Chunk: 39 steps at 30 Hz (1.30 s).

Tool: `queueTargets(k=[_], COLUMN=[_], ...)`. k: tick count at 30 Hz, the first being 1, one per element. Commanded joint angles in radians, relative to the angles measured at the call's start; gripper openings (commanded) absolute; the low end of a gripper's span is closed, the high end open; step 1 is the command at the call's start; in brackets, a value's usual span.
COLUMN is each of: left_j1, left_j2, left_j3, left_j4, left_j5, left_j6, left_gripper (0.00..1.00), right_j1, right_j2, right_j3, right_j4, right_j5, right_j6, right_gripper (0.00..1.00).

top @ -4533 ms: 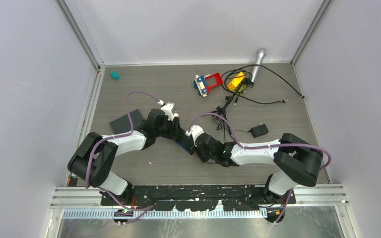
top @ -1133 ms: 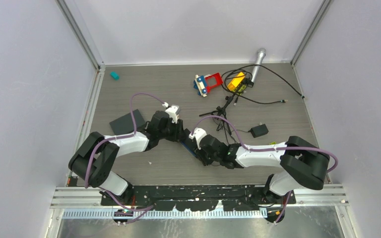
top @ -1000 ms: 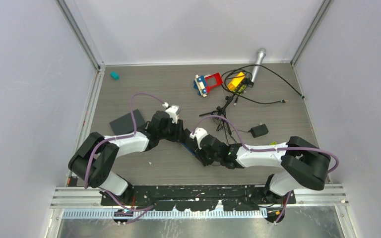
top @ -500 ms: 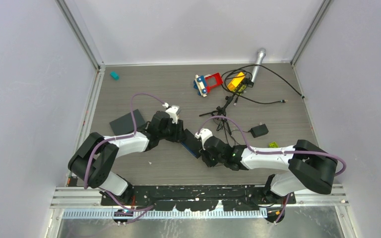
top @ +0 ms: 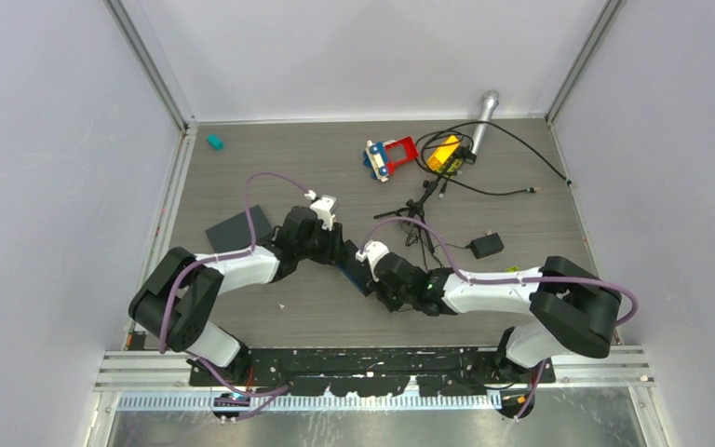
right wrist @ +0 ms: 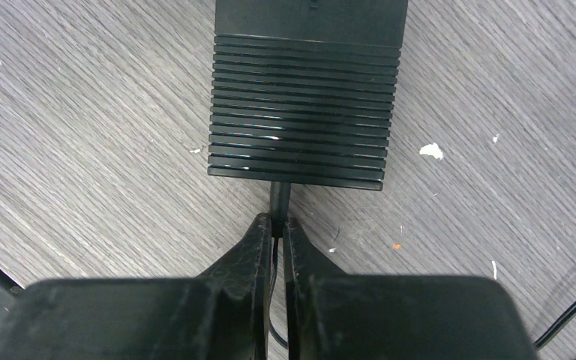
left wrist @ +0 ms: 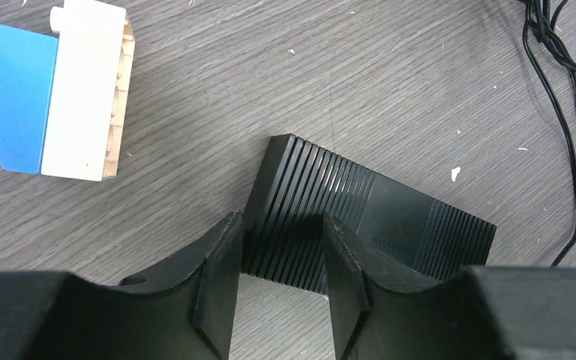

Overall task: Insert the plug into the switch port
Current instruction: Insert the connector into the switch port.

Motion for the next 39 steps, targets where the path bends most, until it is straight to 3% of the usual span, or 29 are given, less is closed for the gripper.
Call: queueTargets(k=[1, 8, 16, 23, 30, 33, 35, 39], left_j1=[-0.019, -0.018, -0.016, -0.017, -0.016, -0.016, -0.016, -0.015], left_j2=[0.028, 0.023, -0.103, -0.506, -0.997, -1.098, -1.127, -1.121], left_j3=[0.022, 0.028, -0.011, -0.058, -0.054, -0.048, -0.045, -0.033], left_j4=[0.0, -0.018, -0.053, -0.277, -0.642, -0.743, -0.79, -0.836], left_j5=[0.132, 0.102, -0.051, -0.261, -0.432, -0.447, -0.445, -0.429], left_j6=[0.005, 0.005, -0.014, -0.098, -0.183, -0.207, -0.213, -0.215], left_gripper=[0.43, 0.42, 0.55, 0.74, 0.81, 0.81, 0.81, 0.81], right_j1=[-0.003, -0.018, -0.018, -0.018, 0.001, 0.013, 0.011, 0.007], right_j2=[0.025, 0.04, 0.011, 0.004, 0.021, 0.026, 0.014, -0.012], right_j3=[0.068, 0.085, -0.001, 0.017, 0.094, 0.137, 0.144, 0.14], right_j4=[0.059, 0.047, 0.087, 0.036, -0.091, -0.186, -0.187, -0.097], right_j5=[0.033, 0.005, -0.062, -0.269, -0.431, -0.461, -0.413, -0.166], right_j6=[-0.061, -0.065, -0.053, -0.19, -0.352, -0.446, -0.467, -0.408], right_gripper=[0.01, 0.0, 0.01, 0.01, 0.01, 0.02, 0.08, 0.39])
